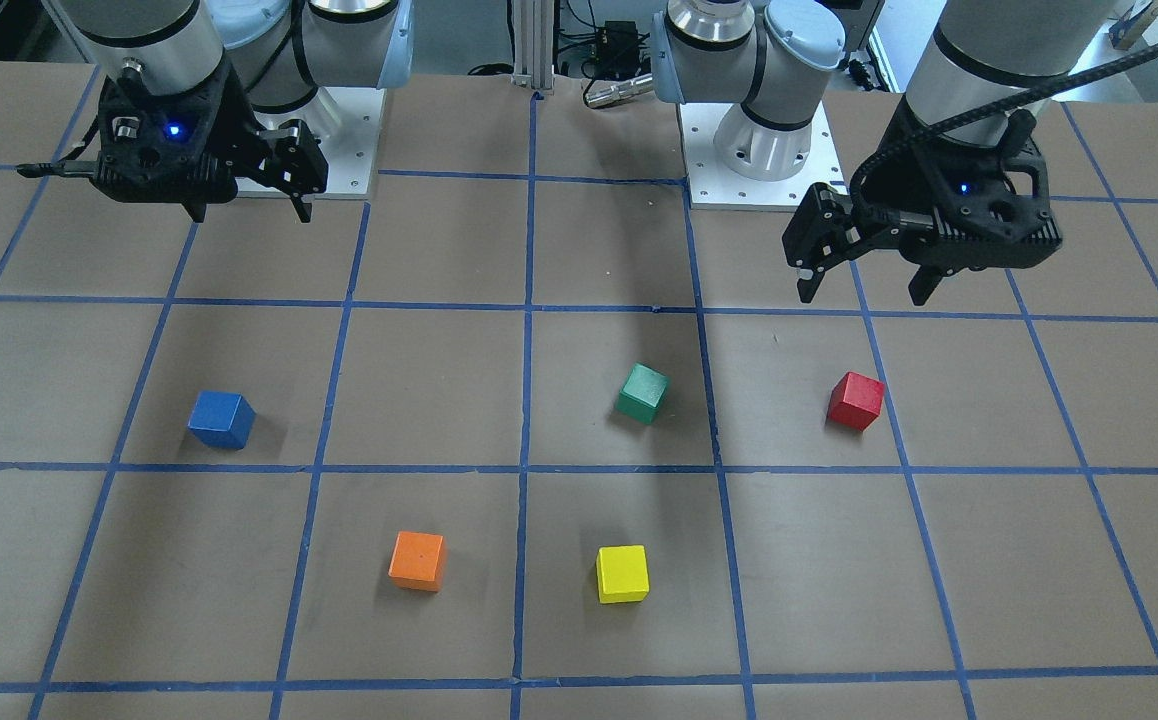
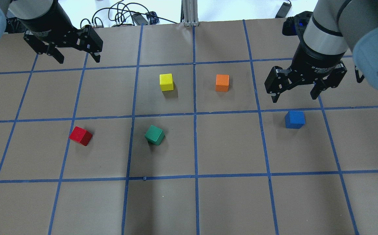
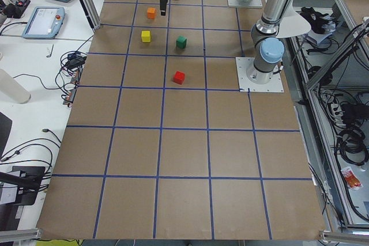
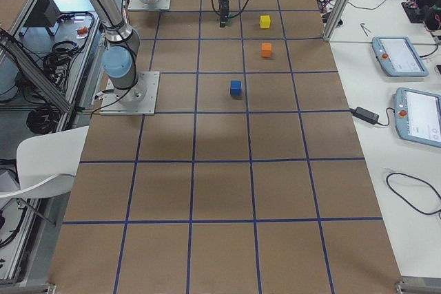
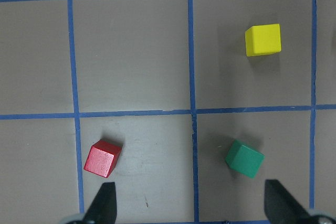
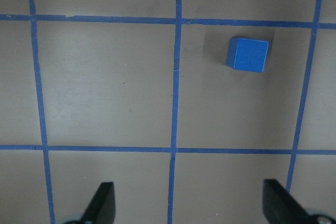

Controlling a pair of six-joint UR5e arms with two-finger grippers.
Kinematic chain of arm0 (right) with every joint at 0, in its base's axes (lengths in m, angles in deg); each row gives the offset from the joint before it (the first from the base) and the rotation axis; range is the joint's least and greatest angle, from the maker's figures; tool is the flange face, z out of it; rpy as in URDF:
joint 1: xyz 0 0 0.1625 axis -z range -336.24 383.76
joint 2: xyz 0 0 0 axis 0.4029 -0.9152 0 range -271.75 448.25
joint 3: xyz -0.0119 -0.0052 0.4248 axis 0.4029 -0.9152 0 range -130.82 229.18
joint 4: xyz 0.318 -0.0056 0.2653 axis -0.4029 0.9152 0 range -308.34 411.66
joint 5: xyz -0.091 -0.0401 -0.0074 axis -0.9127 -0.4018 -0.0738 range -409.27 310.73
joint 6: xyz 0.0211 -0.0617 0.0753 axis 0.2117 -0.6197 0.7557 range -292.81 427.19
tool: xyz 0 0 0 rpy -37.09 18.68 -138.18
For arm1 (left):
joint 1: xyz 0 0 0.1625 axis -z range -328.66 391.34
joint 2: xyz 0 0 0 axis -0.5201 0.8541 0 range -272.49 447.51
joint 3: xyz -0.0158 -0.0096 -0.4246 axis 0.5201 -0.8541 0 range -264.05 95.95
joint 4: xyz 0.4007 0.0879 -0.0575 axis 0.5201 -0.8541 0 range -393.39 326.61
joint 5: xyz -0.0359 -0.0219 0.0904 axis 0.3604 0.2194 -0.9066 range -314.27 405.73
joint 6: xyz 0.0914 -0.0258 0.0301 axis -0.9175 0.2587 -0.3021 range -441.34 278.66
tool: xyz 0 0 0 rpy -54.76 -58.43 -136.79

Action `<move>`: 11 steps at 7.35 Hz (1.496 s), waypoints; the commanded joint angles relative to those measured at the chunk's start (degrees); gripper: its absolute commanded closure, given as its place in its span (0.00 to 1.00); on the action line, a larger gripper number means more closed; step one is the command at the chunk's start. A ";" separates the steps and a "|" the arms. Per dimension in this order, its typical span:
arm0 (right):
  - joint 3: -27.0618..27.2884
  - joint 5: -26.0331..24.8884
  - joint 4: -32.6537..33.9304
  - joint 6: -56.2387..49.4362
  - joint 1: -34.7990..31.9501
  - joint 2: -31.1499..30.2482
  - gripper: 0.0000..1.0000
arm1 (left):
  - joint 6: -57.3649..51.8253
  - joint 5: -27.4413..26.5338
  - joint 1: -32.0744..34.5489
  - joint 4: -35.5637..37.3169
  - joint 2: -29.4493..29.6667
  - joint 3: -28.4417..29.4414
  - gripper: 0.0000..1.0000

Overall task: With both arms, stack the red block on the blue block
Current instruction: 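Move the left gripper down toward the red cube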

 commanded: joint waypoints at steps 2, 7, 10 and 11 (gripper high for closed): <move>0.03 0.24 0.44 -0.18 0.00 0.07 0.00 | -0.03 -0.03 0.29 -0.25 -0.33 -0.49 0.00; 0.03 0.07 0.62 -0.62 0.00 0.07 0.00 | -2.32 0.06 -0.76 0.63 -0.16 -2.96 0.00; 0.03 -0.72 0.71 -0.71 0.00 0.07 0.00 | -3.54 -0.11 -8.21 -0.08 -0.50 -6.89 0.00; -0.15 -0.11 0.45 -0.27 0.00 -0.02 0.00 | -9.64 -0.03 -10.41 0.71 -0.68 -10.22 0.00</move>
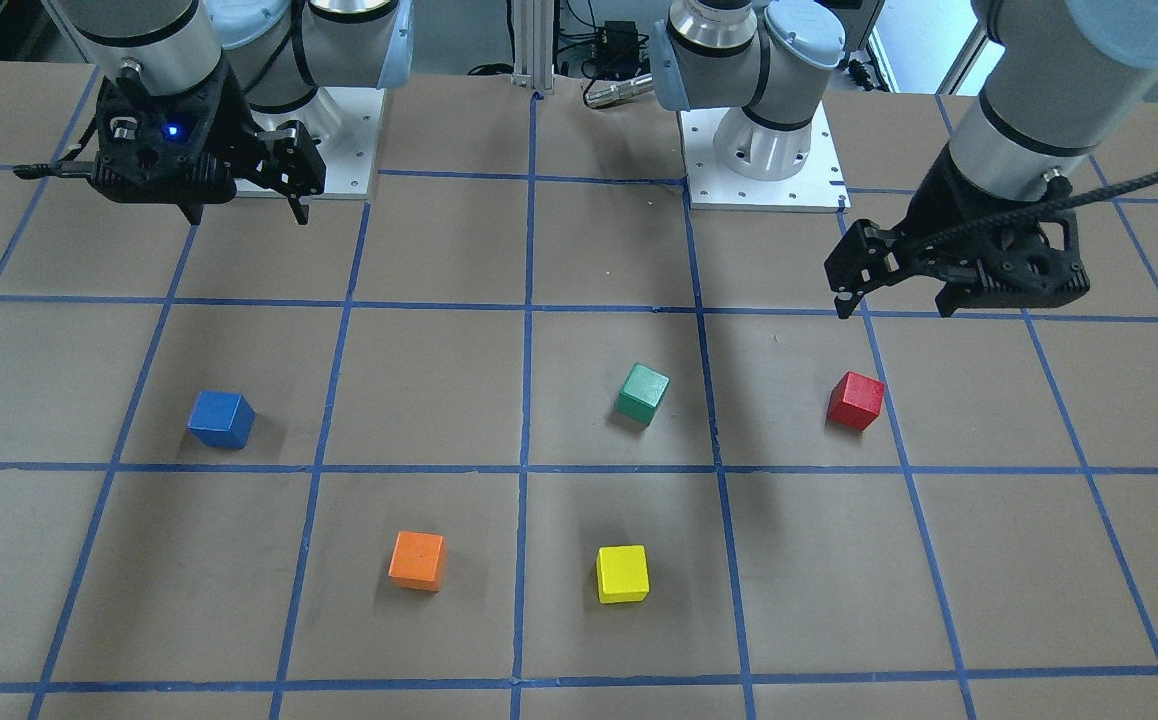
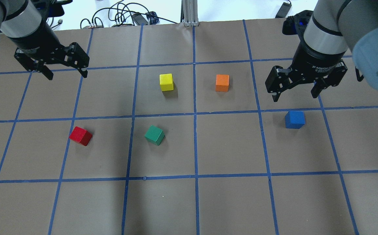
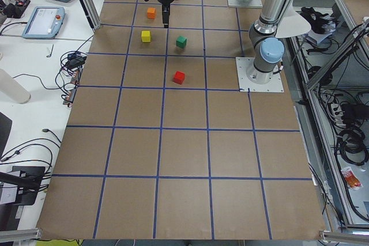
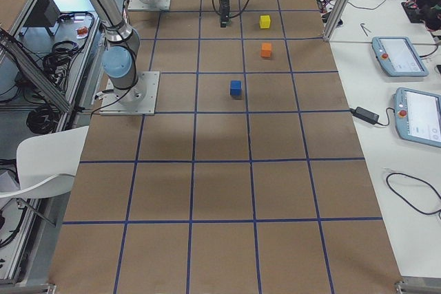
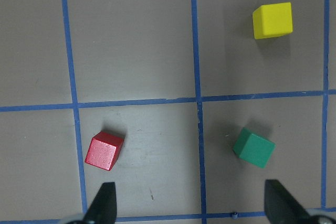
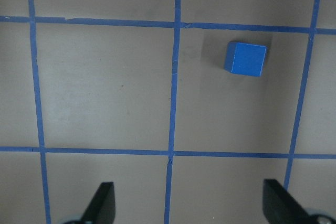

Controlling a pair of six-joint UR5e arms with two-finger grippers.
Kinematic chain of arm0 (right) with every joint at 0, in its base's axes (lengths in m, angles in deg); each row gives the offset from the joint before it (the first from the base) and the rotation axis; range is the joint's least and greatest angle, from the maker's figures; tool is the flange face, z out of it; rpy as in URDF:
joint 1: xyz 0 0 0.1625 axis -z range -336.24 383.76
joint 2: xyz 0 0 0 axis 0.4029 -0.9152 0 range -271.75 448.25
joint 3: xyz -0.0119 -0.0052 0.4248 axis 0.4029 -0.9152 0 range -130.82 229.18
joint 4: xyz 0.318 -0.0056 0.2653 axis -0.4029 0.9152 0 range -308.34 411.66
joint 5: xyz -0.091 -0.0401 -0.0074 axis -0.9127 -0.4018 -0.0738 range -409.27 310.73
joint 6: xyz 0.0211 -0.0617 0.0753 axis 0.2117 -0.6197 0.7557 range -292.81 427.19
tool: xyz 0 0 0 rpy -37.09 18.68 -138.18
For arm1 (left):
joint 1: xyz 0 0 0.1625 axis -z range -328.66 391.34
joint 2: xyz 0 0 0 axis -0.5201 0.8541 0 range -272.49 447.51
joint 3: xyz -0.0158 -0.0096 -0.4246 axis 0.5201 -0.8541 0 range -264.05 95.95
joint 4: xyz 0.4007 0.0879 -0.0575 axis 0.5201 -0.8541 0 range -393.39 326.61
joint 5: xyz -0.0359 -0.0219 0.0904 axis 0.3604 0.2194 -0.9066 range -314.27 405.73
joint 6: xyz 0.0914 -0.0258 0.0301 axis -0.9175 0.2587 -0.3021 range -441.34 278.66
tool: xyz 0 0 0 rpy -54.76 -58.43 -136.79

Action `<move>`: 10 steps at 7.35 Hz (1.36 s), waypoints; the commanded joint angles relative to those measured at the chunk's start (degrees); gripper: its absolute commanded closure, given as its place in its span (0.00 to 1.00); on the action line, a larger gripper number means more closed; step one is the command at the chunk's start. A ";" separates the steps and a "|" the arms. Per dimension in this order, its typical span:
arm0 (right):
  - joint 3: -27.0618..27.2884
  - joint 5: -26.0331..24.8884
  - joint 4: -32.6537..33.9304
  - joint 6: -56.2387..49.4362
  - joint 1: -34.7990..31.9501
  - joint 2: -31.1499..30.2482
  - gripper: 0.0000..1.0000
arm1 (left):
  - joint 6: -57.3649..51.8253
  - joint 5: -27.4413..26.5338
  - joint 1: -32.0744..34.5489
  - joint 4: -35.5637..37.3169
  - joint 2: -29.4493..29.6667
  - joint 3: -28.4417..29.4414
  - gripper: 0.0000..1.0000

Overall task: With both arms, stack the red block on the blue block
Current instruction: 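Move the left gripper down toward the red cube, then close the left gripper around the red cube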

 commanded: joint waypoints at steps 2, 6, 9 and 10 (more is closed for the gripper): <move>-0.40 0.57 -0.35 0.14 0.00 -0.43 0.00 | -8.92 0.15 -8.25 7.74 0.58 -11.13 0.00; -0.05 0.22 -0.43 0.05 0.26 -0.34 0.00 | -21.13 0.15 -12.85 35.62 3.39 -31.26 0.00; 0.03 0.40 -0.08 -0.03 0.17 -0.34 0.00 | -26.38 0.68 -12.85 35.81 5.50 -33.40 0.04; 0.03 0.05 0.00 -0.03 0.26 -0.17 0.00 | -29.64 0.68 -13.02 35.90 6.47 -33.23 0.07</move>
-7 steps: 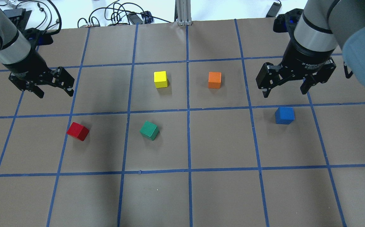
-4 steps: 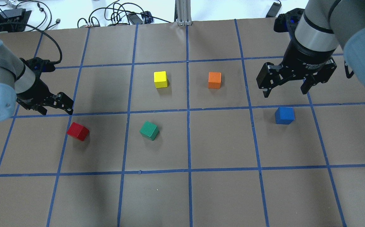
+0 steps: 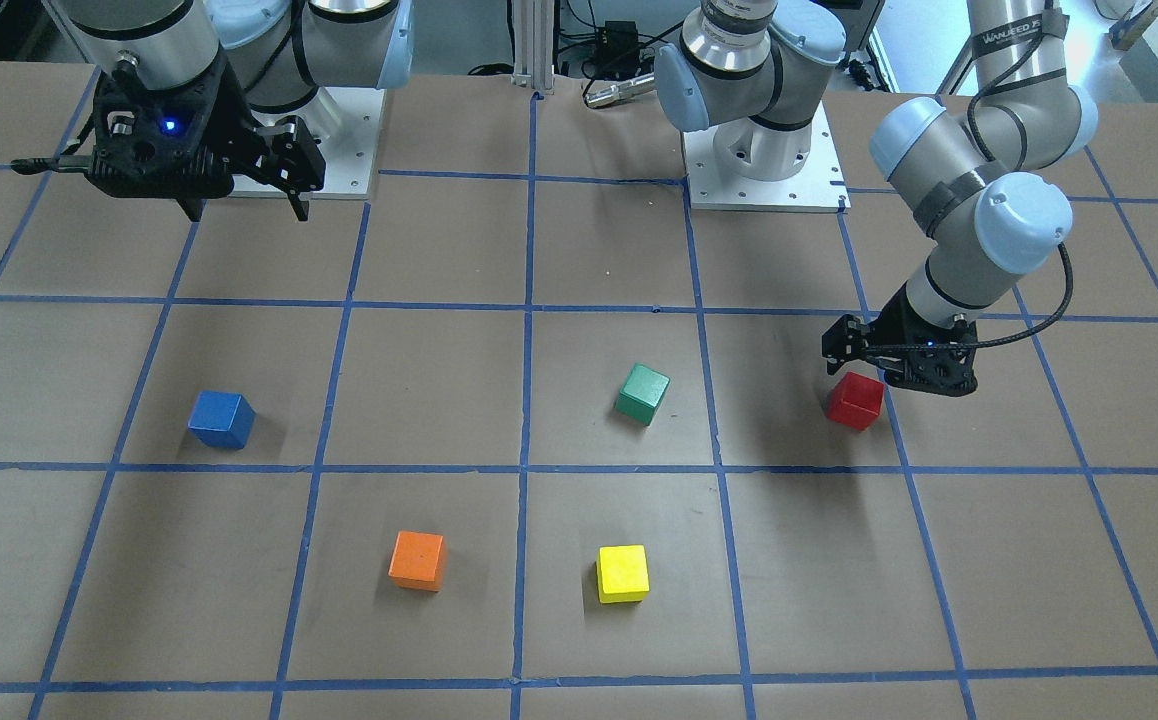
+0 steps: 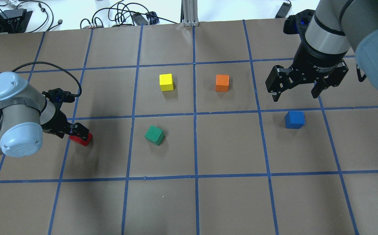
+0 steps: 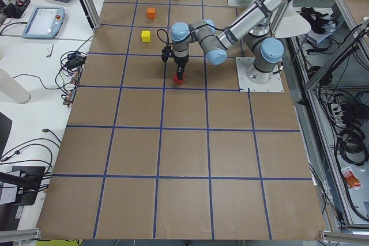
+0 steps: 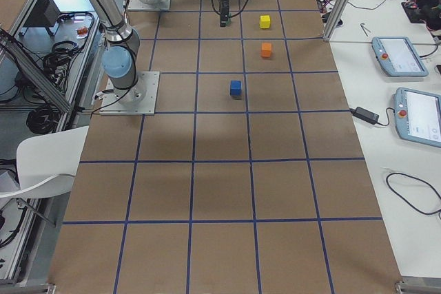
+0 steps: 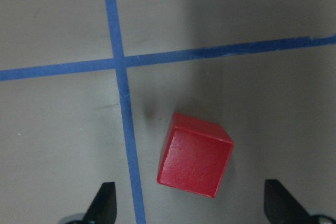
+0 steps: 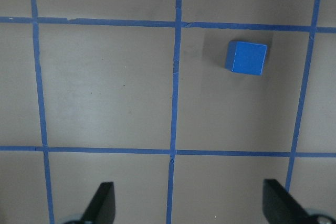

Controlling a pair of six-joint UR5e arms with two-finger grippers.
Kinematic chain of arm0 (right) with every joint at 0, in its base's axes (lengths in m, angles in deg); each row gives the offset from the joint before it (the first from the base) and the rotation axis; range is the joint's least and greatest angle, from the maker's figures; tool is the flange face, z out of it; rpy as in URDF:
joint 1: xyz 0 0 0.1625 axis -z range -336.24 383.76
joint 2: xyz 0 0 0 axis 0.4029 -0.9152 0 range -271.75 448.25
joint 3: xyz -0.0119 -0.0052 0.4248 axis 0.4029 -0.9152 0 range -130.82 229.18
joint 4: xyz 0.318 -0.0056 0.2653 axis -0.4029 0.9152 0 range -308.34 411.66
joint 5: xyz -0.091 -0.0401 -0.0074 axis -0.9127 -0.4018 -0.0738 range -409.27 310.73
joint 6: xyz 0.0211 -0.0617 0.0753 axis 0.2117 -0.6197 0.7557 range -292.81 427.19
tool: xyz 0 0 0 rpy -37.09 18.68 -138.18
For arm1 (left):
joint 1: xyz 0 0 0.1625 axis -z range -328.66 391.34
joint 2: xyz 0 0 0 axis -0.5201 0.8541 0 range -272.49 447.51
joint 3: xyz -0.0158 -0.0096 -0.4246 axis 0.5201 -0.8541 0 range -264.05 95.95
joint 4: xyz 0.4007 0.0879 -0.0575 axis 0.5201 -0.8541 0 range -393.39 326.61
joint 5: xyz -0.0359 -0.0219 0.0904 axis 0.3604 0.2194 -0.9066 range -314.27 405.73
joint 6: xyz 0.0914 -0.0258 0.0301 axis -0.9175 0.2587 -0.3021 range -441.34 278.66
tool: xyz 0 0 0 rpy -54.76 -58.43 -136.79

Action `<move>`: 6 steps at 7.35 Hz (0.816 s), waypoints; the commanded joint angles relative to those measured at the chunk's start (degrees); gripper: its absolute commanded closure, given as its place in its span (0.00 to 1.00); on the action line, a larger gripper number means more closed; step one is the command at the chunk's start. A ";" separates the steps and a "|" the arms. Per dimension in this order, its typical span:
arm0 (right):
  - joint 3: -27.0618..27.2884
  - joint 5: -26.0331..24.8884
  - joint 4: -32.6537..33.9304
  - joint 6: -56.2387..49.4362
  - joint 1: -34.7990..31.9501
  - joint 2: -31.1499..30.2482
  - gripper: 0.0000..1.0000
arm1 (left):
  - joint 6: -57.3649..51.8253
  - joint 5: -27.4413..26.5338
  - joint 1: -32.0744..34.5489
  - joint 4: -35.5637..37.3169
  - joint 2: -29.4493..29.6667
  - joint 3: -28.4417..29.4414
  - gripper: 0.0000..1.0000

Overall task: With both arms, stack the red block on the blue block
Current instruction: 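Close the left gripper around the red cube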

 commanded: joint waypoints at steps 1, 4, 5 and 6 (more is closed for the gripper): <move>0.03 -0.15 0.21 0.25 0.06 0.14 0.00 | -3.97 0.01 -0.16 2.25 2.30 -0.27 0.06; 0.03 -0.15 0.21 0.08 0.06 0.23 0.00 | -4.41 0.10 -0.16 5.15 4.51 -0.36 0.20; 0.03 -0.23 0.21 -0.01 0.06 0.23 0.00 | -4.67 0.01 -0.07 5.60 4.86 -0.18 0.39; 0.03 -0.23 0.21 0.08 0.06 0.23 0.00 | -4.76 -0.07 0.10 5.69 4.86 -0.09 0.67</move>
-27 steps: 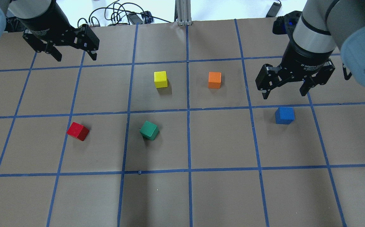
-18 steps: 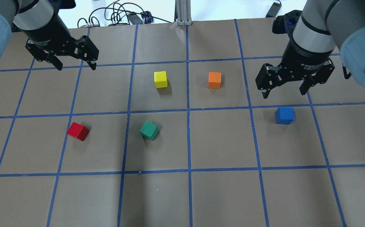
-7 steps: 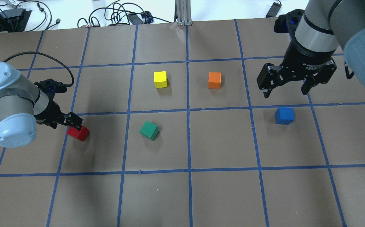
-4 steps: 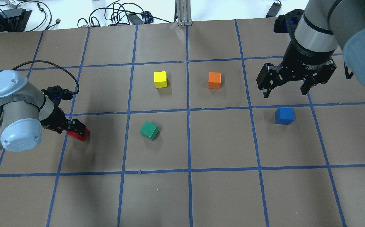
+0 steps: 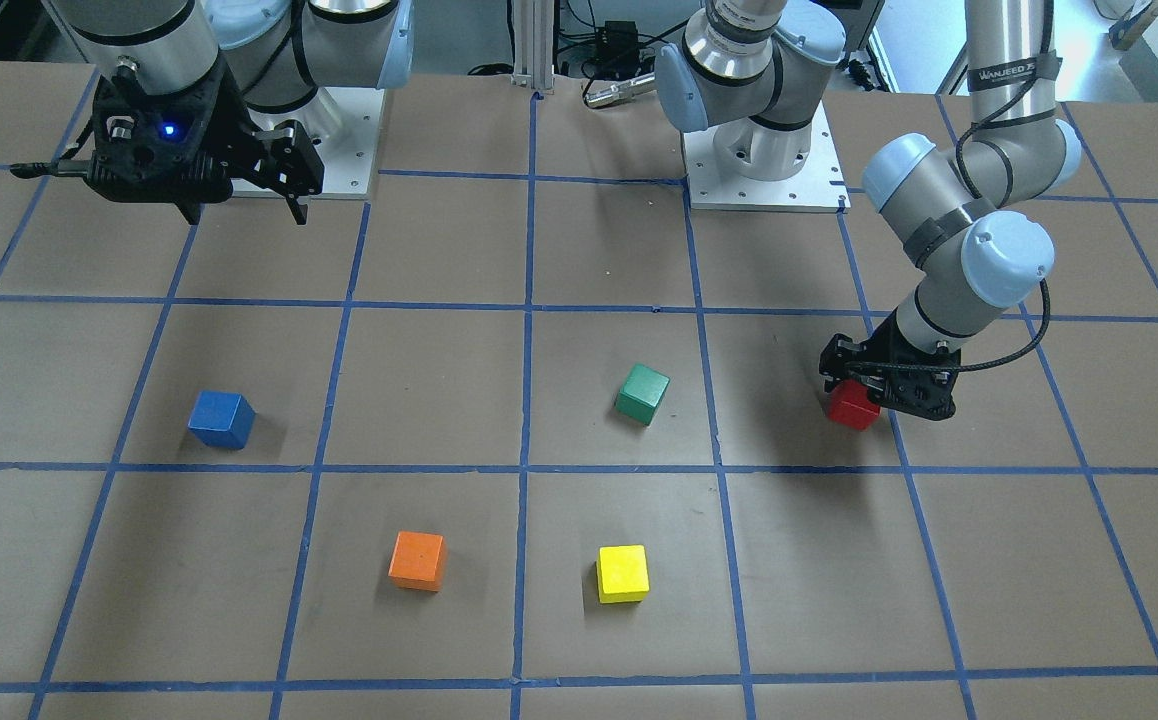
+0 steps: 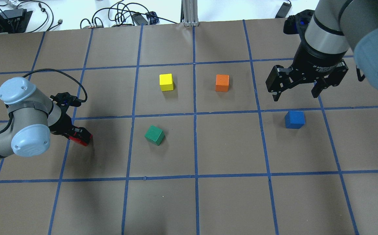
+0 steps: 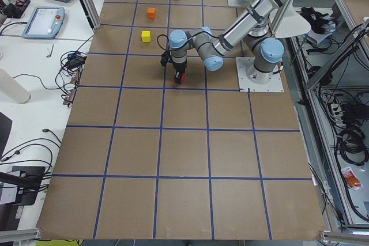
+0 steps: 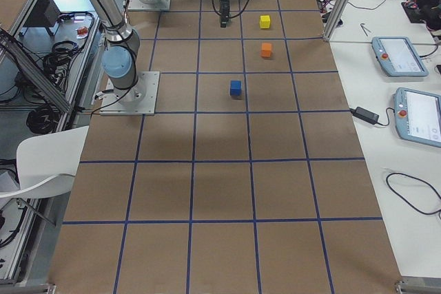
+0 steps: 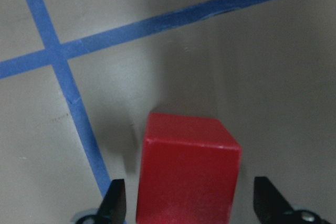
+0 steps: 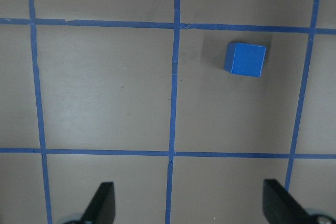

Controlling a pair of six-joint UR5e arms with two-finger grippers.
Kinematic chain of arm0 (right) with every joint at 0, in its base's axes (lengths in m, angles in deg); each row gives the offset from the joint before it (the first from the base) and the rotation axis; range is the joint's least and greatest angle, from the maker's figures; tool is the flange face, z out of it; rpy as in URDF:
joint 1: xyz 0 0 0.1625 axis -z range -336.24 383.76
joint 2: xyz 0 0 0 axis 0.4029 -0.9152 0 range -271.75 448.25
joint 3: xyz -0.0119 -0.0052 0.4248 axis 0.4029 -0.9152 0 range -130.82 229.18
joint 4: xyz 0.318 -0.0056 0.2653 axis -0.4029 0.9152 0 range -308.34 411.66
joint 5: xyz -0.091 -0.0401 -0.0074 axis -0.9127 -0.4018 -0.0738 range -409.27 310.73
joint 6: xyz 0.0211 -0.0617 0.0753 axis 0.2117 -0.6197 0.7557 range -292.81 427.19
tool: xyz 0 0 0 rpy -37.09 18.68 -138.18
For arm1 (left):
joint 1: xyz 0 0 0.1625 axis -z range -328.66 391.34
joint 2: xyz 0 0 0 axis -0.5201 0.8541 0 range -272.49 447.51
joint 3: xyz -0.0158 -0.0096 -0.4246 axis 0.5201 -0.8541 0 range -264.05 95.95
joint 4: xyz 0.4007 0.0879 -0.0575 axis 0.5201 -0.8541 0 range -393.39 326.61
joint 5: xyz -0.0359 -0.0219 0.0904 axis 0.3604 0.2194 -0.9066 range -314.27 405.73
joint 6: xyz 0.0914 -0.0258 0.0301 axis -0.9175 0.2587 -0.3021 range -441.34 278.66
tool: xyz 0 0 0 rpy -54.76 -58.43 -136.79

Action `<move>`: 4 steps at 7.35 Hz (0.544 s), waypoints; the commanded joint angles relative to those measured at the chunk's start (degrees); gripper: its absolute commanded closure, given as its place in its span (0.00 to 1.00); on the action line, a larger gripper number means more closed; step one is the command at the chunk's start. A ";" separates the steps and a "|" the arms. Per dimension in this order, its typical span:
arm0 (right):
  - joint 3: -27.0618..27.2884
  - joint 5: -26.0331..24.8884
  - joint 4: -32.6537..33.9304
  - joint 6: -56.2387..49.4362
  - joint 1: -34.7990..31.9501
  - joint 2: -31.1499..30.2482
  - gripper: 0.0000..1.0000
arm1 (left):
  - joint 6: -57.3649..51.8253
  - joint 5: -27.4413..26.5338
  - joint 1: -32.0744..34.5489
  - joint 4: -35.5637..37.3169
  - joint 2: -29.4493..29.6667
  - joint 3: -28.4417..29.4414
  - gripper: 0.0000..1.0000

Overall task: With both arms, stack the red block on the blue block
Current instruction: 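Close the left gripper around the red cube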

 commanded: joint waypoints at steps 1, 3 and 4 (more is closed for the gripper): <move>0.00 -0.20 0.09 0.13 0.00 0.09 0.00 | -0.20 -0.26 0.43 0.51 0.15 0.21 0.97; 0.00 -0.20 0.09 0.21 0.09 0.09 0.00 | 0.15 -0.35 0.43 1.12 -0.90 0.56 1.00; 0.00 -0.37 0.00 0.04 0.09 0.09 0.00 | 0.41 -0.09 1.04 0.69 -1.69 1.86 1.00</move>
